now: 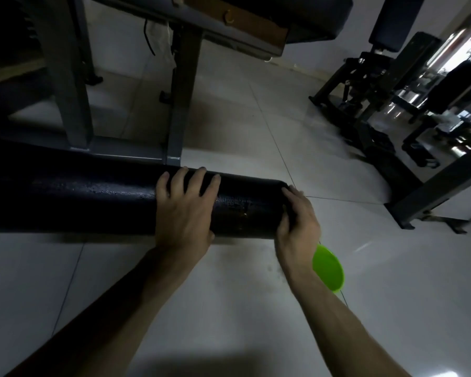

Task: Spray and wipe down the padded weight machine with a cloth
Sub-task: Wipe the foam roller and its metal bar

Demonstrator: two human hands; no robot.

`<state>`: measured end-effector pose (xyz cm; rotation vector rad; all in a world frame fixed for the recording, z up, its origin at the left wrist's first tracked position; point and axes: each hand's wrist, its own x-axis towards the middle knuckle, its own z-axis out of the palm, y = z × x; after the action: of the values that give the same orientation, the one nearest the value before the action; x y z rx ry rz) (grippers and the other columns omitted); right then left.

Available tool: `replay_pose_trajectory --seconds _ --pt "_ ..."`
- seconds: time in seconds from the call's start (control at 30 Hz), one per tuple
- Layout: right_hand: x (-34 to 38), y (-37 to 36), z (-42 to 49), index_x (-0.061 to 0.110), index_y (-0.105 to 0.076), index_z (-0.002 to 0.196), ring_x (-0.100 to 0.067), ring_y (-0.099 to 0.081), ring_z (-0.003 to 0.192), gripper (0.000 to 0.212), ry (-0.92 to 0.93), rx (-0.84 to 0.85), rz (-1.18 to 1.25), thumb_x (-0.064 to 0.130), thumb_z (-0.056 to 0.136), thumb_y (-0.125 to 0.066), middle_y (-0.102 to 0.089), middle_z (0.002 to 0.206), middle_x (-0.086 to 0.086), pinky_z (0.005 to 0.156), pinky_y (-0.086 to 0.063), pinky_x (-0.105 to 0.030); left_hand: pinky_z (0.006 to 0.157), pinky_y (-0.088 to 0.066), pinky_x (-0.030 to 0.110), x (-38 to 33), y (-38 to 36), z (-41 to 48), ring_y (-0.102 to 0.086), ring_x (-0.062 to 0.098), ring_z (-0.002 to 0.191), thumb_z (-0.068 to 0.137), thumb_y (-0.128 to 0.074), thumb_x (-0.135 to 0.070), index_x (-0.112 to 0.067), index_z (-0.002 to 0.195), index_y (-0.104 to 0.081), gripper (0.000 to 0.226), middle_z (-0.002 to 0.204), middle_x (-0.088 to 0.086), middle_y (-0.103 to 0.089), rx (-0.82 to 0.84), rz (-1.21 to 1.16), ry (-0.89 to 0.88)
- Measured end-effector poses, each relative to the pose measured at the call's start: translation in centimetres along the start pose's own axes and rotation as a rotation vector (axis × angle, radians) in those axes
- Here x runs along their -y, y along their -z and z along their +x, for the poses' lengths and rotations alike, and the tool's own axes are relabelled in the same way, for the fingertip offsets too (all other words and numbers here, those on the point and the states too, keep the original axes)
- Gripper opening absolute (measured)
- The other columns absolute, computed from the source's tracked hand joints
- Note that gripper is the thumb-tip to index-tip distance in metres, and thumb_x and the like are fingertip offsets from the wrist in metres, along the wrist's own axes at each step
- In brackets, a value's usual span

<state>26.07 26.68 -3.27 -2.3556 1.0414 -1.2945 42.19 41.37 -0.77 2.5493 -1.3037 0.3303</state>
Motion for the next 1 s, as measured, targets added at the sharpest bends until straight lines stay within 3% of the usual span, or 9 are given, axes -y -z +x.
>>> replay_pose_trajectory --seconds 0.17,0.3,0.43,0.57,0.7,0.77,0.83,0.9,1.0 --pt "8.0 -5.2 -0.6 0.011 -0.069 0.131 -0.032 -0.051 0.140 0.054 0.238 0.206 0.027 -0.001 0.080 -0.055 -0.062 0.143 -0.007 0.121 -0.035 -0.050 0.119 -0.024 0.052 0.2 -0.4 0.1 -0.037 0.030 0.142 0.052 -0.089 -0.053 -0.018 0.150 -0.042 0.114 0.154 0.004 -0.045 -0.054 -0.032 0.011" --pt "3.7 -2.0 0.2 0.013 -0.067 0.136 -0.025 -0.047 0.145 0.066 0.400 0.302 -0.043 -0.009 0.075 -0.057 -0.055 0.151 -0.005 0.120 -0.038 -0.047 0.119 -0.024 0.048 0.9 0.0 0.0 -0.040 0.027 0.140 0.044 -0.092 -0.053 -0.017 0.147 -0.044 0.119 0.153 0.002 -0.046 -0.035 -0.054 -0.009" --pt "-1.6 2.2 0.2 0.016 -0.068 0.135 -0.021 -0.048 0.144 0.073 0.128 0.132 -0.088 -0.021 0.073 -0.057 -0.058 0.148 0.001 0.116 -0.043 -0.044 0.120 -0.021 0.048 0.9 0.4 -0.1 -0.036 0.027 0.143 0.046 -0.092 -0.053 -0.019 0.148 -0.042 0.118 0.156 0.000 -0.043 -0.019 -0.062 -0.021" --pt "3.1 -1.5 -1.5 0.015 -0.068 0.132 -0.025 -0.047 0.144 0.064 0.024 0.069 -0.025 -0.008 0.076 -0.051 -0.059 0.147 -0.002 0.123 -0.029 -0.024 0.121 -0.021 0.047 0.7 0.6 0.1 -0.031 0.025 0.147 0.052 -0.089 -0.057 -0.018 0.152 -0.036 0.119 0.161 0.000 -0.037 -0.015 -0.057 -0.035" --pt "9.7 -5.6 -2.9 0.014 -0.068 0.134 -0.024 -0.043 0.147 0.054 0.210 0.217 0.074 0.004 0.084 -0.050 -0.058 0.149 -0.005 0.126 -0.026 -0.033 0.122 -0.025 0.044 1.8 0.8 0.1 -0.034 0.025 0.149 0.070 -0.083 -0.047 -0.010 0.156 -0.033 0.106 0.164 0.007 -0.034 -0.069 -0.136 -0.084" --pt "8.9 -5.0 -2.2 0.013 -0.066 0.137 -0.024 -0.042 0.148 0.054 0.348 0.302 0.038 0.002 0.085 -0.052 -0.054 0.152 -0.006 0.126 -0.027 -0.038 0.125 -0.021 0.041 3.2 1.3 -0.3 -0.025 0.024 0.153 0.068 -0.087 -0.042 -0.007 0.160 -0.020 0.119 0.168 0.008 -0.024 -0.016 -0.177 -0.124" --pt "5.8 -2.9 -1.5 0.013 -0.065 0.139 -0.024 -0.043 0.148 0.061 0.438 0.339 -0.041 -0.007 0.082 -0.055 -0.052 0.154 -0.006 0.124 -0.033 -0.044 0.125 -0.021 0.046 5.3 2.0 -1.0 -0.025 0.028 0.153 0.058 -0.093 -0.042 -0.007 0.160 -0.024 0.128 0.166 0.010 -0.027 -0.020 -0.128 -0.149" --pt "2.6 -0.4 -0.8 0.016 -0.065 0.138 -0.023 -0.045 0.147 0.069 0.335 0.293 -0.062 -0.011 0.076 -0.053 -0.052 0.154 -0.002 0.122 -0.035 -0.043 0.124 -0.020 0.054 8.1 2.3 -2.0 -0.030 0.033 0.150 0.054 -0.095 -0.047 -0.008 0.153 -0.038 0.121 0.160 0.012 -0.039 -0.038 -0.060 -0.114" --pt "1.4 1.1 -0.8 0.017 -0.068 0.133 -0.023 -0.049 0.143 0.065 0.071 0.130 -0.059 -0.010 0.077 -0.053 -0.057 0.149 0.003 0.120 -0.033 -0.024 0.122 -0.019 0.059 11.9 2.5 -3.3 -0.034 0.037 0.147 0.051 -0.096 -0.047 -0.008 0.144 -0.051 0.110 0.153 0.015 -0.047 -0.076 -0.085 -0.040"
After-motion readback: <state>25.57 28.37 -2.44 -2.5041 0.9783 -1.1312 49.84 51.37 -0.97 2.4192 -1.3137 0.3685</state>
